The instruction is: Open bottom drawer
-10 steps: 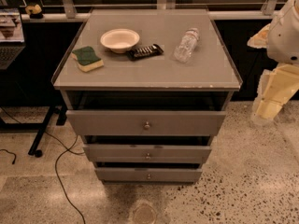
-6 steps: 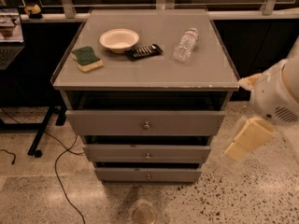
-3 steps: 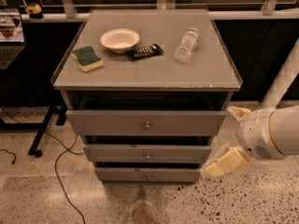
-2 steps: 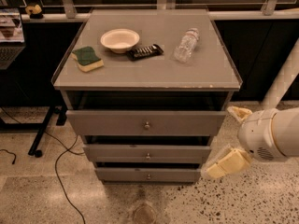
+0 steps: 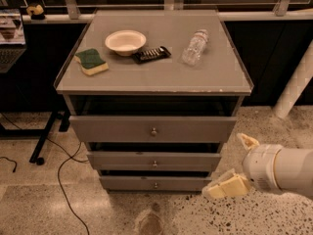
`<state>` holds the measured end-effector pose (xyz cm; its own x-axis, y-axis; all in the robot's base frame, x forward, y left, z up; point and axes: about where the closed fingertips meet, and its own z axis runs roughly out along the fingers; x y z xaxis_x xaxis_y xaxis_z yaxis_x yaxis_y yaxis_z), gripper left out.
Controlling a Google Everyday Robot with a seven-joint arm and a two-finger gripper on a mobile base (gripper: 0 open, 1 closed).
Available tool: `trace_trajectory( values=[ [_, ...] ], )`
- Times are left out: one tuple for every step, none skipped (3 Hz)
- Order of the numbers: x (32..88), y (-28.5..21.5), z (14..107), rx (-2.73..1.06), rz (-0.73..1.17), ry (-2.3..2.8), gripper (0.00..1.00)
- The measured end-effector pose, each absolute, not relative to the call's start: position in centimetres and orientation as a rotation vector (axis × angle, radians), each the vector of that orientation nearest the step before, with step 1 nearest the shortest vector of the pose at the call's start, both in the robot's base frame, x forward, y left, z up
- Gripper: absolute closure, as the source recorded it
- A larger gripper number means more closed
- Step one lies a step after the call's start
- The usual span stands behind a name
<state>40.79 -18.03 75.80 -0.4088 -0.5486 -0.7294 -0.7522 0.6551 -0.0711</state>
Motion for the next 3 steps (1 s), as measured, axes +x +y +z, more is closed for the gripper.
trace_trajectory(
  values=[
    [41.6, -18.0, 71.8, -0.921, 0.363, 2.129, 0.0],
    [42.5, -17.9, 68.2, -0.872, 0.371, 2.166, 0.0],
    [42.7, -17.9, 68.2, -0.866, 0.364, 2.166, 0.19]
  ],
)
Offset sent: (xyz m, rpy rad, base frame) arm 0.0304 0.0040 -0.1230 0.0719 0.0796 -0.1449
